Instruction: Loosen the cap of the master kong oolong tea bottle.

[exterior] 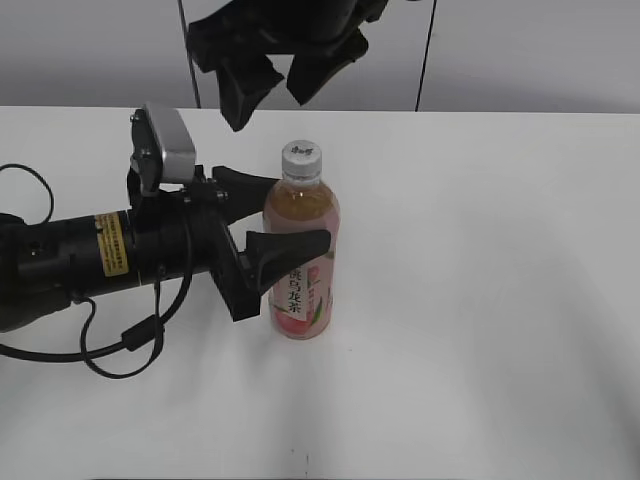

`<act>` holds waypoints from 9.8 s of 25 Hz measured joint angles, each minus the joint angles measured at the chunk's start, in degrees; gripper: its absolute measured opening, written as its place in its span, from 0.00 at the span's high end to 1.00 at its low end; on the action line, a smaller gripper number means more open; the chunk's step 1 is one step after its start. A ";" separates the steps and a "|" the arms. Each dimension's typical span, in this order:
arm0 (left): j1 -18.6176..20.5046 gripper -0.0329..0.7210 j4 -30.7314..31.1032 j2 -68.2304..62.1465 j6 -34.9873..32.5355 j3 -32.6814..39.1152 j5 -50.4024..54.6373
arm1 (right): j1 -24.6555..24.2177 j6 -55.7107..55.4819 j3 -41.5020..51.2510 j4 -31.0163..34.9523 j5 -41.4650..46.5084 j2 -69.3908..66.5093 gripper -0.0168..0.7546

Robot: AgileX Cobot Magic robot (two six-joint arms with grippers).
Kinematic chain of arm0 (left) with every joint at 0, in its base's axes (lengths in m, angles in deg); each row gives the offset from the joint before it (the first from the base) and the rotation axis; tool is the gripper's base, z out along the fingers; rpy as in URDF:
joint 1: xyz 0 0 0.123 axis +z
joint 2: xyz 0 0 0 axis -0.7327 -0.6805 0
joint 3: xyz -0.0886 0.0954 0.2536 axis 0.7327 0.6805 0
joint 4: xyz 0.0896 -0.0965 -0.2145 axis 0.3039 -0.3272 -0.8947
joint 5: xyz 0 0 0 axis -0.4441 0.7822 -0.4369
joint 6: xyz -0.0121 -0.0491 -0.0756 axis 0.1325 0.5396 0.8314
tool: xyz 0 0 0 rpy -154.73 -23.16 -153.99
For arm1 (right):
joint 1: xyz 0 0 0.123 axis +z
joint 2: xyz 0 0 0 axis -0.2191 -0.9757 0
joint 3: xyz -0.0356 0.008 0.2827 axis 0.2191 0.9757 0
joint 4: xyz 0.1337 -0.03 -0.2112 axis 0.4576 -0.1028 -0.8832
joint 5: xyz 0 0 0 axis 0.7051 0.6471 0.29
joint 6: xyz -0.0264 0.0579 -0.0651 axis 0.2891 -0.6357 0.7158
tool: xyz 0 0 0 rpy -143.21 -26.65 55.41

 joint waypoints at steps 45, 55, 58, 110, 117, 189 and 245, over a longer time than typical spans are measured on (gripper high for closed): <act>0.00 0.33 0.85 0.00 0.06 0.00 -0.34 | 0.00 28.63 12.16 0.18 0.32 4.94 0.62; 0.00 0.33 1.17 0.00 -0.16 0.00 -0.34 | 0.00 55.95 12.16 0.18 0.32 5.14 0.62; 0.00 0.33 1.26 0.00 -0.16 0.00 -0.34 | 0.00 63.14 12.16 0.18 0.32 5.21 0.62; -0.05 0.33 0.36 0.00 0.22 0.00 -0.20 | -0.18 98.89 9.64 -4.65 0.37 5.57 0.62; -0.05 0.33 0.30 0.00 0.22 0.00 -0.20 | -7.07 83.92 9.64 -4.20 0.37 6.40 0.62; -0.05 0.33 -5.24 -0.03 0.69 0.00 1.37 | -31.07 5.96 33.63 -15.68 -0.49 22.18 0.24; -0.05 0.31 -6.46 -0.09 0.47 0.00 1.54 | -31.07 -0.25 87.08 -7.00 -22.33 101.65 0.24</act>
